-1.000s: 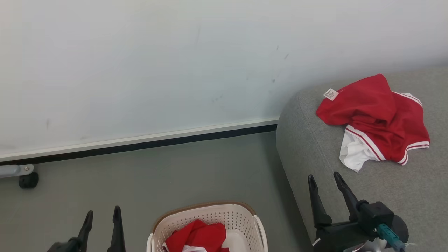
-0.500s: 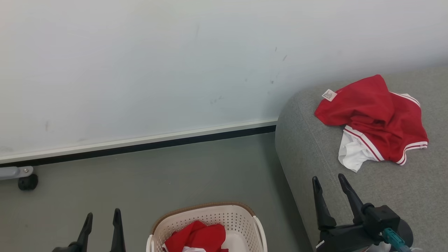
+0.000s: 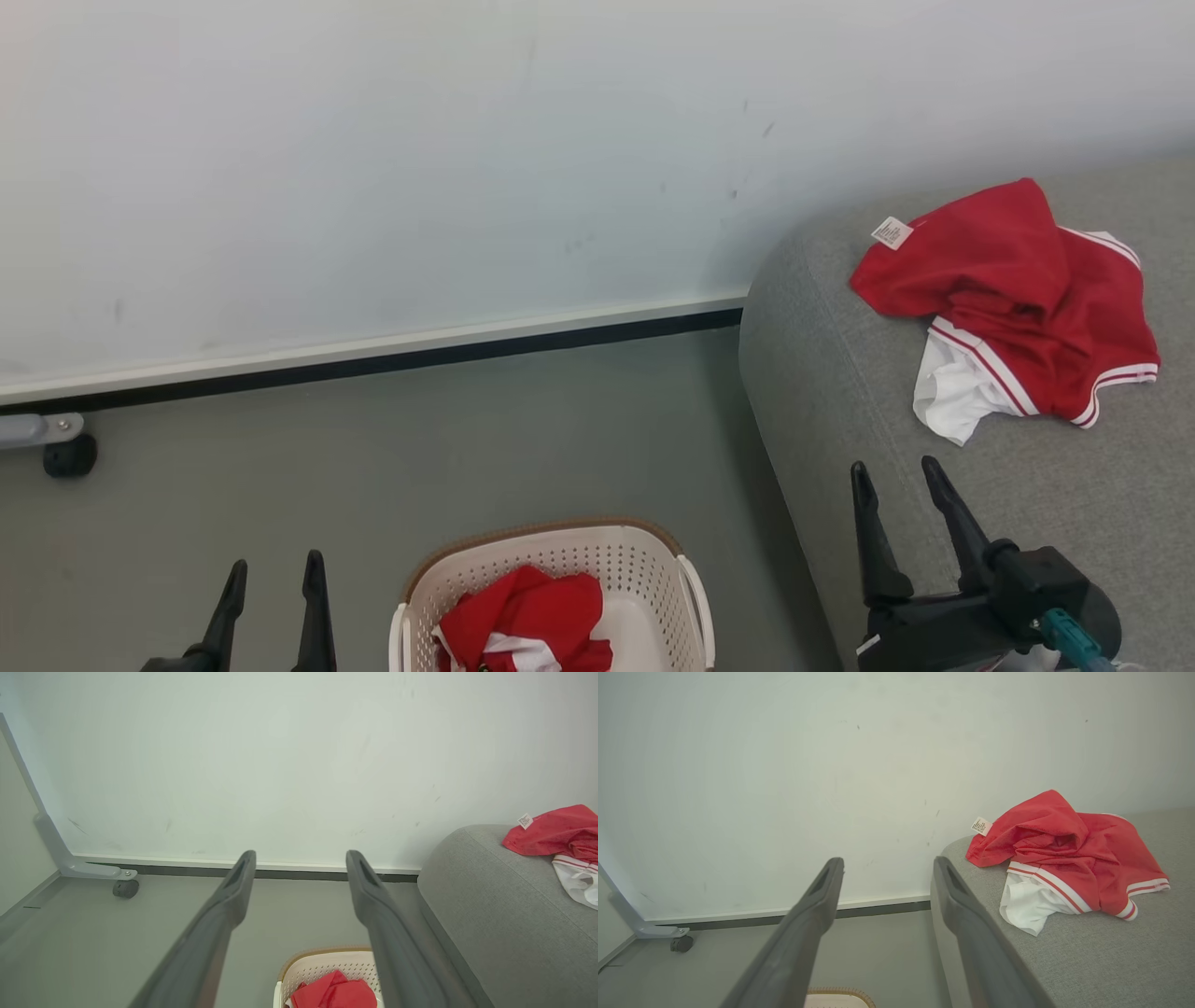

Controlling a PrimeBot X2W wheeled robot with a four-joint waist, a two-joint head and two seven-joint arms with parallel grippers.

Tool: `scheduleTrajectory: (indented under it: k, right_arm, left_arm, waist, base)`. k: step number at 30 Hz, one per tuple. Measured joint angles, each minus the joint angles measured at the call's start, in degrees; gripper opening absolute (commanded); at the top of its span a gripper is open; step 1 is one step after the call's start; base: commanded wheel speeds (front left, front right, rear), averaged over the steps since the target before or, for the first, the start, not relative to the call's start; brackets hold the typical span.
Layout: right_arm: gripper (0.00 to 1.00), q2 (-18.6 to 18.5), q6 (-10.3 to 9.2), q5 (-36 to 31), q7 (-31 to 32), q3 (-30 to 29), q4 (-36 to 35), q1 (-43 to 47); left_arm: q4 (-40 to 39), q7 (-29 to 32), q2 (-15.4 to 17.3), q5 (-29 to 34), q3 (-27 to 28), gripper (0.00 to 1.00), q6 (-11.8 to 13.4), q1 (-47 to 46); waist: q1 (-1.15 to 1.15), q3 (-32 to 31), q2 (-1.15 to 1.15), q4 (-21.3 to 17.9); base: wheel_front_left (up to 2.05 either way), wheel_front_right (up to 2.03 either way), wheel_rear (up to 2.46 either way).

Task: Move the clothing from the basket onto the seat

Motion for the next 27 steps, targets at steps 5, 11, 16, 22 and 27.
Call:
scheduleTrajectory:
  k: [5,11,16,22,27]
  right_arm:
    - [1.0,-0.4,-0.01,0.0,0.0,-1.4,-1.6,-0.7]
    - [1.0,-0.9,-0.07,-0.5,0.0,-3.5,-3.5,-3.2]
    - [1.0,-1.5,-0.08,-0.9,0.0,-5.0,-4.6,-4.3]
    - [1.0,-1.5,-0.08,-2.1,-0.2,-6.0,-7.3,-8.0]
    - [1.0,-1.2,-0.09,-2.7,-0.2,-6.1,-9.3,-10.4]
  left_arm:
    - [-0.4,0.0,0.8,0.9,-0.7,1.0,-0.1,-0.5]
    - [1.1,1.3,1.2,2.3,-3.5,1.0,-1.3,-5.6]
    - [4.3,3.3,0.5,4.4,-7.0,1.0,-2.5,-10.0]
    - [9.4,6.3,-0.6,7.9,-12.3,1.0,-4.2,-15.1]
    - [14.1,8.5,-2.7,9.6,-15.5,1.0,-5.2,-20.6]
  waist:
    - [0.0,2.3,0.0,0.0]
    - [0.01,6.3,0.0,-0.1]
    - [0.01,10.0,0.0,-0.3]
    - [0.02,14.6,0.01,-0.9]
    - [0.02,18.6,0.01,-1.8]
  base:
    - [0.0,0.0,0.0]
    - [0.0,0.0,0.0]
    - [0.0,0.0,0.0]
    - [0.0,0.0,0.0]
    - [0.0,0.0,0.0]
